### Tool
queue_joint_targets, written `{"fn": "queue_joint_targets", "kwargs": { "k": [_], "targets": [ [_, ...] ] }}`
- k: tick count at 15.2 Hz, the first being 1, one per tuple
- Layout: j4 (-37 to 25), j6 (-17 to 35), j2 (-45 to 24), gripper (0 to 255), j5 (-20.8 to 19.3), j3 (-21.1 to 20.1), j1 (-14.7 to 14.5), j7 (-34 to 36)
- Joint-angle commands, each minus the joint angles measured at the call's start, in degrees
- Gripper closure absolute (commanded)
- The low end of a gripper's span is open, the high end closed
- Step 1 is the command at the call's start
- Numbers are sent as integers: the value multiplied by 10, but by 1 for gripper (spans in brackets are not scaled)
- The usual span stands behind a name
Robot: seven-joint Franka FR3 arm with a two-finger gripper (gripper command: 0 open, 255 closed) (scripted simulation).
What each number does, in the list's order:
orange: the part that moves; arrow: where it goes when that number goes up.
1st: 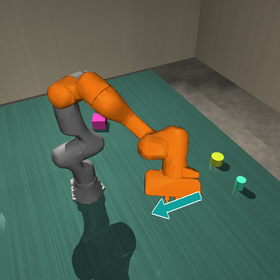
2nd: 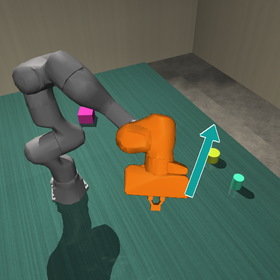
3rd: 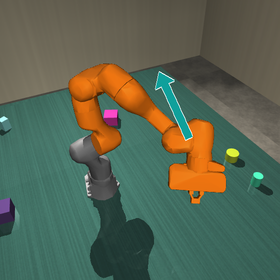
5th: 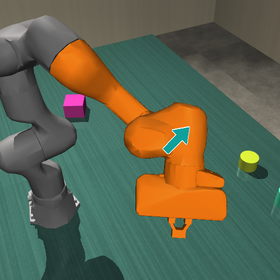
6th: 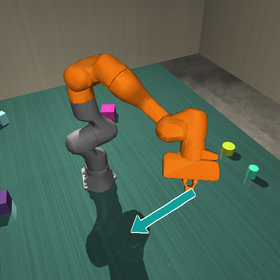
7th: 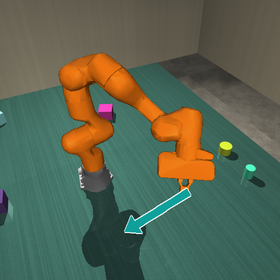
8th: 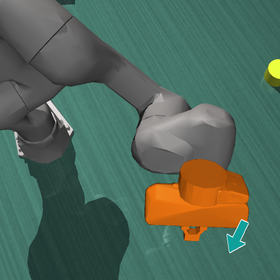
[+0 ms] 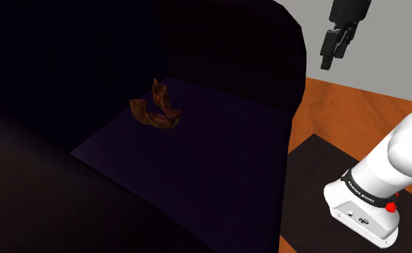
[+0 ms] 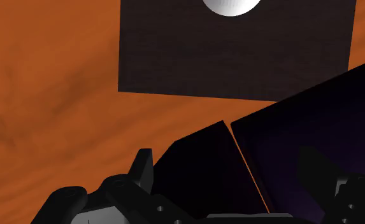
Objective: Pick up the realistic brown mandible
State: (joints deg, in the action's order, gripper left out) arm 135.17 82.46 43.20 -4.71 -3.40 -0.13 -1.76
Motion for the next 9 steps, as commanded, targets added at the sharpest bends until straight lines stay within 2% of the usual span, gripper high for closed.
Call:
{"fn": "queue_joint_targets", "kwargs": {
  "k": [1,9],
  "targets": [
    [0,0,0,0,0,0,0,0],
    [-24,54,-77,0,81,-93,-17,142]
  ]
}}
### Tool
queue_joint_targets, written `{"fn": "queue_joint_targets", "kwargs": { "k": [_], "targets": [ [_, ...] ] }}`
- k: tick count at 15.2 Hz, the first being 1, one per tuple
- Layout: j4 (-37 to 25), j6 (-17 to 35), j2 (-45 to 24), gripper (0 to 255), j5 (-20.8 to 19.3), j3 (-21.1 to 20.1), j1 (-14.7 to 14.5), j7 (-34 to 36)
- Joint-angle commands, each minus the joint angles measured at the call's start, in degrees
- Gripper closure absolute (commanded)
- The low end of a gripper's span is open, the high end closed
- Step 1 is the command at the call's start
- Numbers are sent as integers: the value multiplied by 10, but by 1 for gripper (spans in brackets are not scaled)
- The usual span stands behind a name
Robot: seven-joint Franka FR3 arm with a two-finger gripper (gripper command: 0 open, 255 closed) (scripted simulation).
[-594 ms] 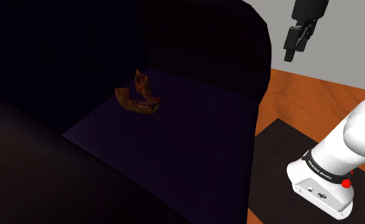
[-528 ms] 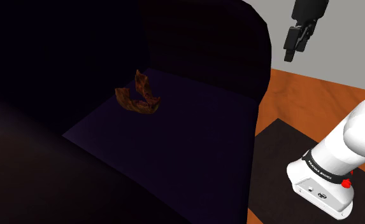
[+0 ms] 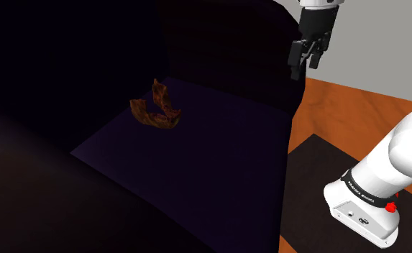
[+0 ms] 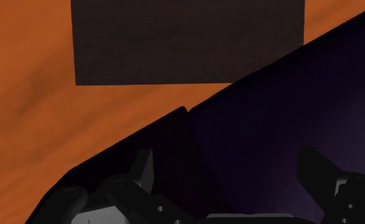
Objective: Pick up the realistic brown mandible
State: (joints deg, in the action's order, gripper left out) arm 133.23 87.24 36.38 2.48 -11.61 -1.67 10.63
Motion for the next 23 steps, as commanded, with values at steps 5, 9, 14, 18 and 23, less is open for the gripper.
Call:
{"fn": "queue_joint_targets", "kwargs": {
  "k": [5,9,14,18,23],
  "targets": [
    [-42,44,-80,0,41,-66,-7,105],
    [-86,73,-148,0,52,-108,-8,176],
    [-157,105,-245,0,43,-157,-10,267],
    [-228,122,-334,0,16,-187,-19,344],
    [-337,126,-456,0,-37,-209,-47,438]
  ]
}}
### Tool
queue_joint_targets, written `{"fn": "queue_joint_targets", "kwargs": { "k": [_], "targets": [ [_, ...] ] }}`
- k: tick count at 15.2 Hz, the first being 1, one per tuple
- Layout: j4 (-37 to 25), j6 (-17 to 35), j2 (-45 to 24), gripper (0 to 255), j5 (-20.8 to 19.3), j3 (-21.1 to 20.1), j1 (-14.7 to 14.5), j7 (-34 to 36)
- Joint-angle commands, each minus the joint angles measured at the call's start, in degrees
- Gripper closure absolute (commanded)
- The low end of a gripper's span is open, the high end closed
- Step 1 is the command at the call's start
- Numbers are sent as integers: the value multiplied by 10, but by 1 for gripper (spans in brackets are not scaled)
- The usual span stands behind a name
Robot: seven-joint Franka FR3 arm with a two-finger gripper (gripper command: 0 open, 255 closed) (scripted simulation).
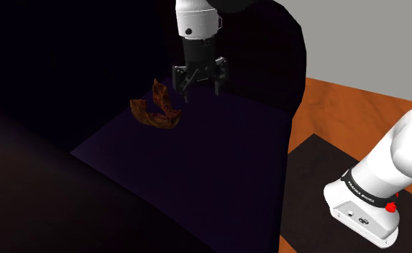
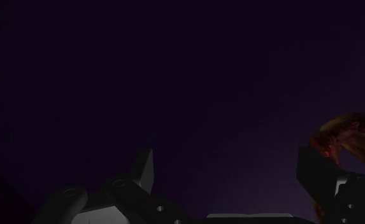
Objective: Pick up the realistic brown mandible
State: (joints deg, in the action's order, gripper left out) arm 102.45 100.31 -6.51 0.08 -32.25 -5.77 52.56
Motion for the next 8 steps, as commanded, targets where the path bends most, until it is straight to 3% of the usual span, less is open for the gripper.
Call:
{"fn": "queue_joint_targets", "kwargs": {
  "k": [1,7,8],
  "targets": [
    [-55,-6,-52,0,-24,-4,-15,37],
    [-233,-39,-204,0,-90,6,-85,122],
    [-226,-31,-205,0,-90,8,-85,122]
  ]
}}
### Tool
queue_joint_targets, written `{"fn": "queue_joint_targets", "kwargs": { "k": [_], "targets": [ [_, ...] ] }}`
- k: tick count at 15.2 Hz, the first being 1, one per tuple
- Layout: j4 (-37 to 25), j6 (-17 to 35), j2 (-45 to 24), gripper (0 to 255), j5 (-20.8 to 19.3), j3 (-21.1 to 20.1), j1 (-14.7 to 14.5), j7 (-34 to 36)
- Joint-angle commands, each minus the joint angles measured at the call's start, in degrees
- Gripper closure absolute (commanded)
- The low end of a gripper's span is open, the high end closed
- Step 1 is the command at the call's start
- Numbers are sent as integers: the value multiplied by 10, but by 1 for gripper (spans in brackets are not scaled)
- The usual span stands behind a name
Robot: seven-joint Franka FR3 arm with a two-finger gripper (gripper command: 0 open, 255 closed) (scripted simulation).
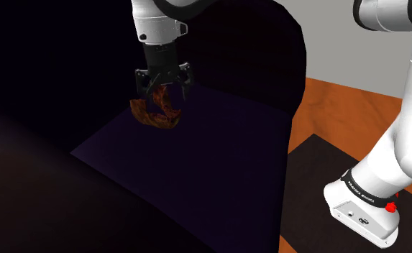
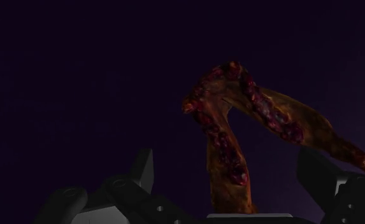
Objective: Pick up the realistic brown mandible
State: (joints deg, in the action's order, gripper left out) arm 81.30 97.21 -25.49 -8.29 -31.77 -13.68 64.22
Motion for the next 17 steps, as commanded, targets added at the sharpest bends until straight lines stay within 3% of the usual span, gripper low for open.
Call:
{"fn": "queue_joint_targets", "kwargs": {
  "k": [1,8,9,17],
  "targets": [
    [-8,7,-15,0,-6,3,-5,5],
    [28,47,-21,0,-10,6,-2,6],
    [23,46,-25,255,-11,6,-5,7],
    [34,48,-15,255,-8,4,-3,10]
  ]
}}
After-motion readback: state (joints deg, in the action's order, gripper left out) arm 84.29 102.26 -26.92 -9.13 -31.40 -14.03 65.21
